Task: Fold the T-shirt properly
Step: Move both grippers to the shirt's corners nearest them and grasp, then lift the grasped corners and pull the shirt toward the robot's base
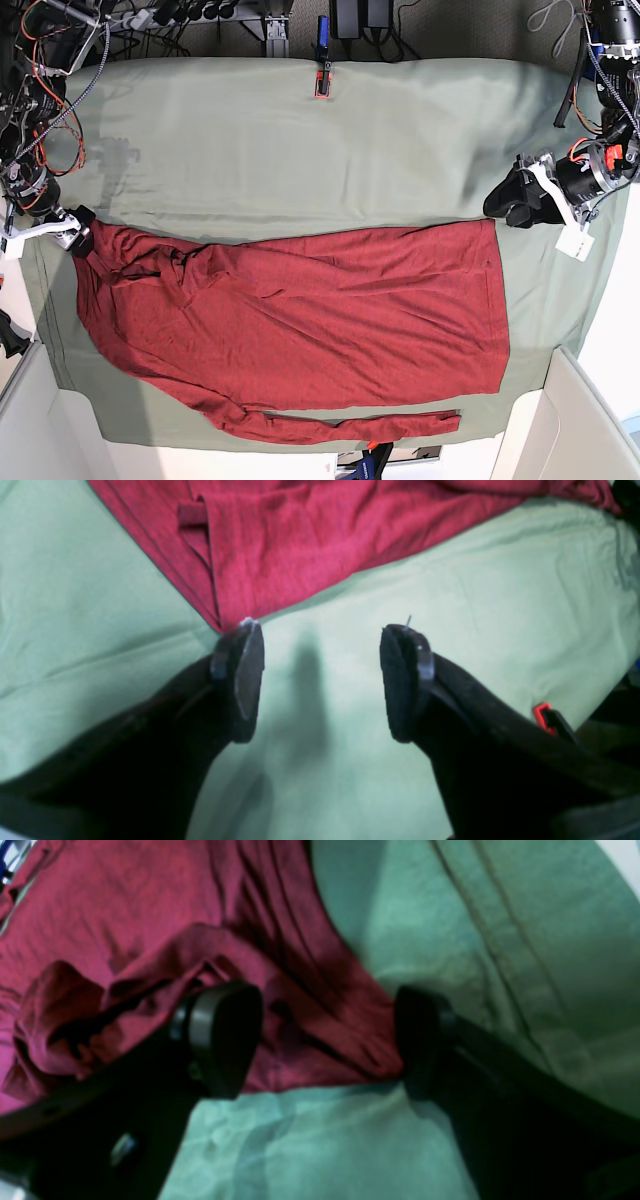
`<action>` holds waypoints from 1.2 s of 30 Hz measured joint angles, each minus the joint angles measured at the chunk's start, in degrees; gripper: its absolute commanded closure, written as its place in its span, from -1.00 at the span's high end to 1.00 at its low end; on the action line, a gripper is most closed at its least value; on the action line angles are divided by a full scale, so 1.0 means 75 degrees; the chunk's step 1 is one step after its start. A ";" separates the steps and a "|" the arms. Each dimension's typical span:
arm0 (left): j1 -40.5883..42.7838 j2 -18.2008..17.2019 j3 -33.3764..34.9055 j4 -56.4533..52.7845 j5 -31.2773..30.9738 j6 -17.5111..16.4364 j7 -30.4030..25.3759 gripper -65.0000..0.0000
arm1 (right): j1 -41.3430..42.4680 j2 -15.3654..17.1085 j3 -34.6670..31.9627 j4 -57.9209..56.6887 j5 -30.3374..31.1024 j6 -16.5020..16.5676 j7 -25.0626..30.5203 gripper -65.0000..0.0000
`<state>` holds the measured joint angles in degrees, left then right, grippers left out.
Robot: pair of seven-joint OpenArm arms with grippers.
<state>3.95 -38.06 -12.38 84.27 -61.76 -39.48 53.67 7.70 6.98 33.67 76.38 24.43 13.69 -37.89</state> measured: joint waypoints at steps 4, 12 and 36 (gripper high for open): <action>0.0003 0.0125 0.0000 0.0000 0.0087 0.0000 -0.0015 0.20 | 0.0166 -0.0064 -0.0160 -0.0029 -0.0038 0.0000 -0.0067 0.38; 0.0000 0.0227 -0.0020 0.0000 0.0169 0.0000 -0.0020 0.20 | 0.0414 -0.0402 -0.0542 -0.0035 -0.0385 -0.0003 -0.0070 0.38; -0.1597 0.1690 -0.0775 -0.2022 0.2489 0.1209 -0.1221 0.20 | 0.0414 -0.0446 -0.0589 -0.0117 -0.0831 0.0720 -0.0067 -1.00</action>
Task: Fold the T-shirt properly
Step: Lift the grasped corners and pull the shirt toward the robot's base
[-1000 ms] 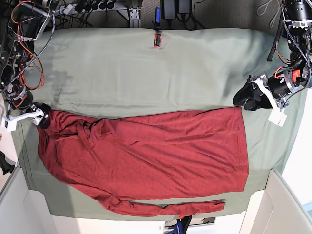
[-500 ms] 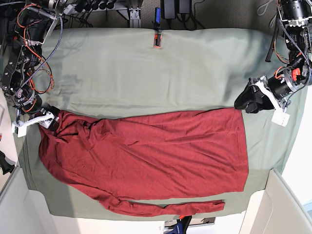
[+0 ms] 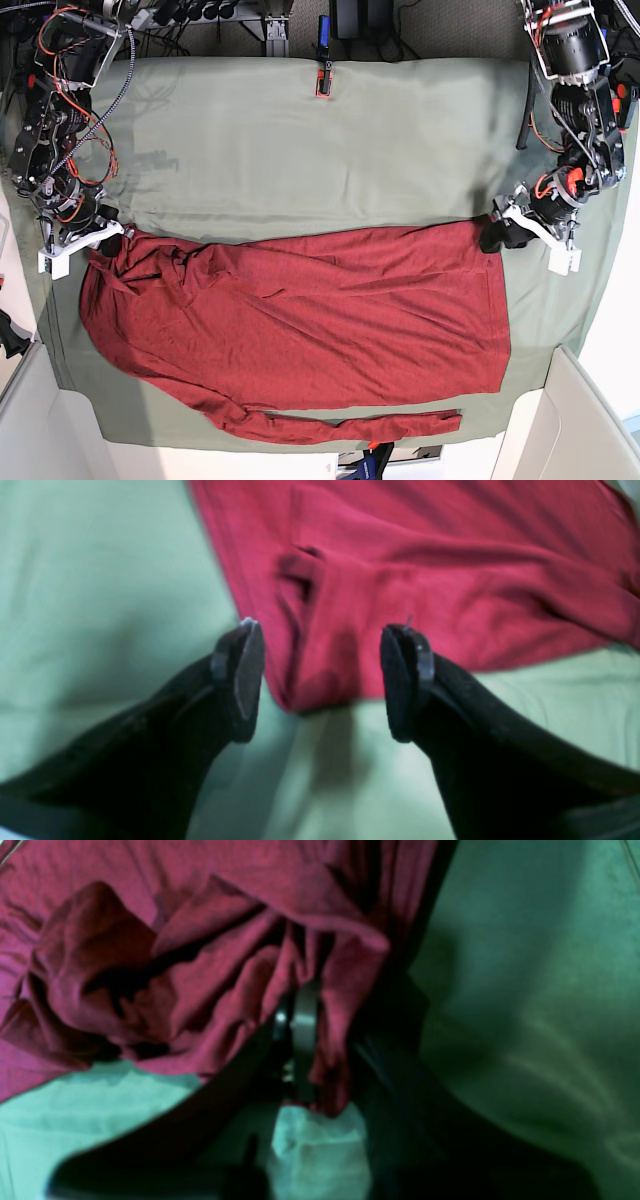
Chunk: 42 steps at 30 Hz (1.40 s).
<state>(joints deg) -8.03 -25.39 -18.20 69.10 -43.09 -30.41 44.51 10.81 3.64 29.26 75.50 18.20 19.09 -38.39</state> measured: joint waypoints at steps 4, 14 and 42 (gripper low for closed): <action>-0.0358 -0.0023 -0.0026 -0.0606 0.0195 0.0143 -0.0055 0.20 | -0.0003 -0.0003 0.0000 0.0003 0.0000 0.0000 0.0000 -1.00; -0.0332 0.0303 0.0201 -0.0731 -0.0370 -0.0178 0.0236 0.20 | -0.0003 -0.0003 0.0000 0.0003 0.0006 0.0000 -0.0003 -1.00; -0.0329 -0.0411 0.0216 0.0134 -0.0114 -0.1099 0.0697 -1.00 | -0.0044 0.0192 -0.0006 0.0344 0.0889 0.0522 -0.0659 -1.00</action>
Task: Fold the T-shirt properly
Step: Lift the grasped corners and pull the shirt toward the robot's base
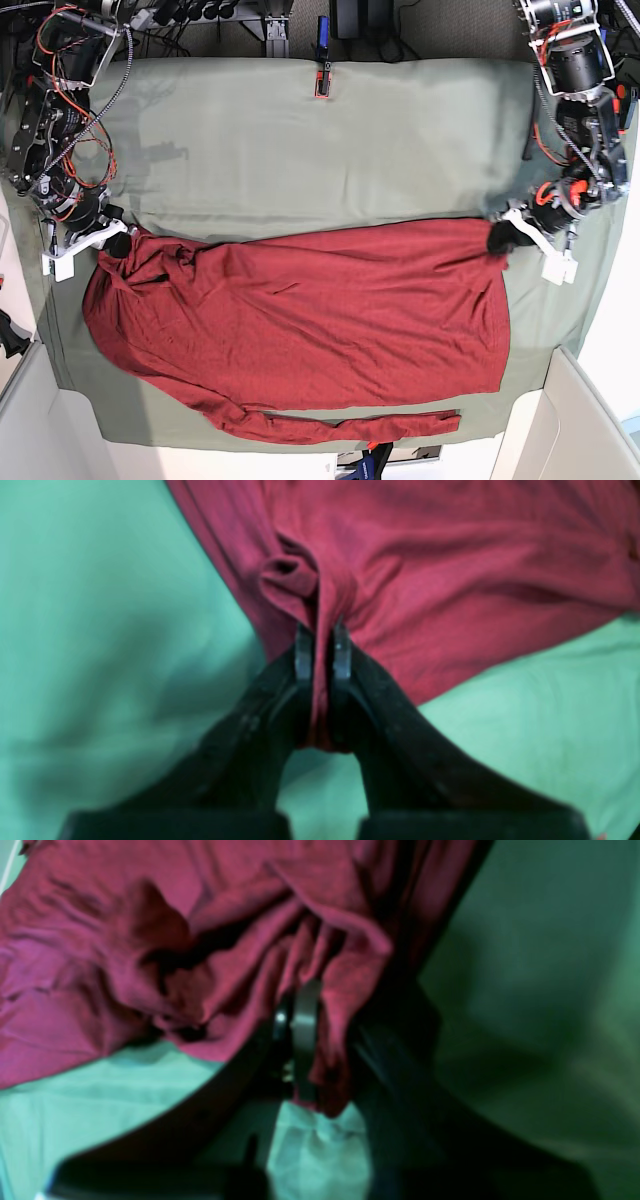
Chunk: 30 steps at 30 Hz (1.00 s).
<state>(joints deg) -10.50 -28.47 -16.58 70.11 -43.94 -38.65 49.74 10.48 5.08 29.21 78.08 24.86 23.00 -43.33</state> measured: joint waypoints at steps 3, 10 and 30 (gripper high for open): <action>-0.0041 -0.0428 0.0003 0.0268 -0.0291 -0.0102 0.0055 -1.00 | 0.0003 0.0312 0.0000 0.0364 0.0487 0.0149 -0.0268 -1.00; 0.0414 -0.1011 0.0006 0.0312 -0.0356 -0.0111 0.0184 -1.00 | -0.0017 0.0854 -0.0009 0.0618 0.1008 0.0396 -0.0699 -1.00; 0.2480 -0.2057 -0.0015 0.2396 -0.0070 0.0035 0.0370 -1.00 | -0.2398 0.1737 -0.0044 0.2853 0.1743 0.0857 -0.1172 -1.00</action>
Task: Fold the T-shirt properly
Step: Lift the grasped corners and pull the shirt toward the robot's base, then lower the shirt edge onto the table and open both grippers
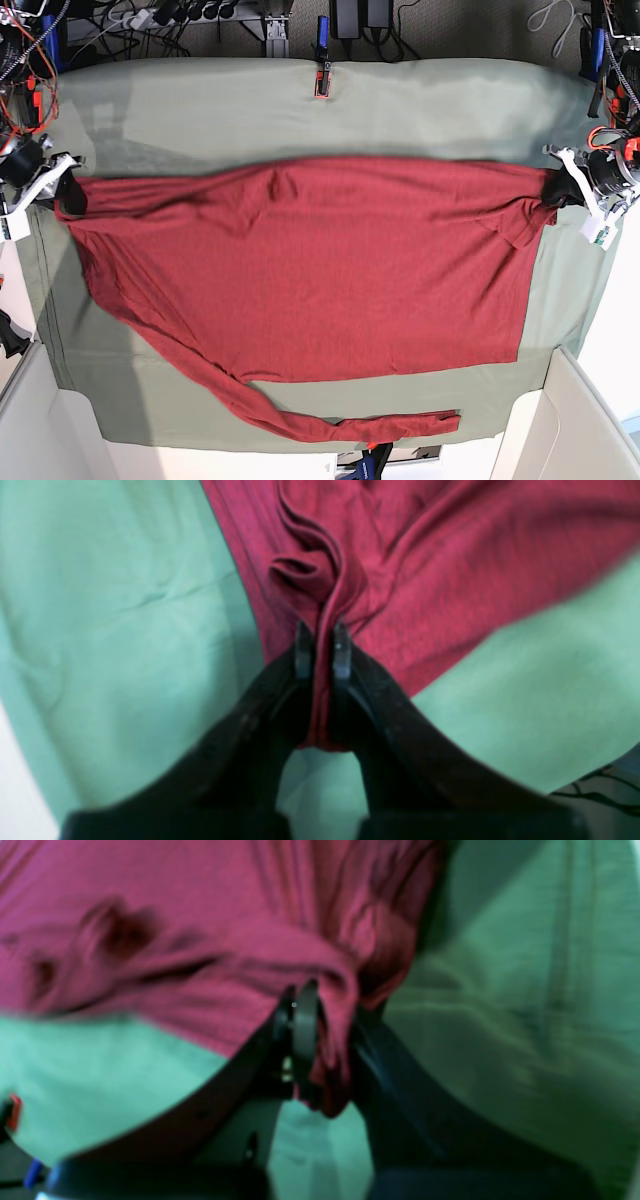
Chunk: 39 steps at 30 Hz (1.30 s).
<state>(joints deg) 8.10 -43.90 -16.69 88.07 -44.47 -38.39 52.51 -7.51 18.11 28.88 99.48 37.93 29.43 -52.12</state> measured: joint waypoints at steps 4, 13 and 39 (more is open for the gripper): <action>0.0216 -0.0323 -0.0367 0.0259 -0.0076 -0.0003 0.0009 -1.00 | -0.0396 0.0423 0.0000 0.0376 0.0090 0.0026 -0.0038 -1.00; 0.1533 -0.0621 -0.1411 0.0874 -0.0233 -0.0073 0.0076 -1.00 | -0.1081 0.0921 0.0050 0.0551 0.0370 0.0108 -0.0181 -1.00; 0.3150 0.0152 -0.2500 0.1597 -0.0286 -0.0239 -0.0192 -1.00 | -0.2174 0.0933 0.0793 0.0557 0.0484 0.0286 -0.0280 -1.00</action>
<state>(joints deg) 31.73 -42.76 -35.44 100.05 -46.61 -40.18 51.07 -23.81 25.10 34.83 103.66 41.56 31.57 -54.22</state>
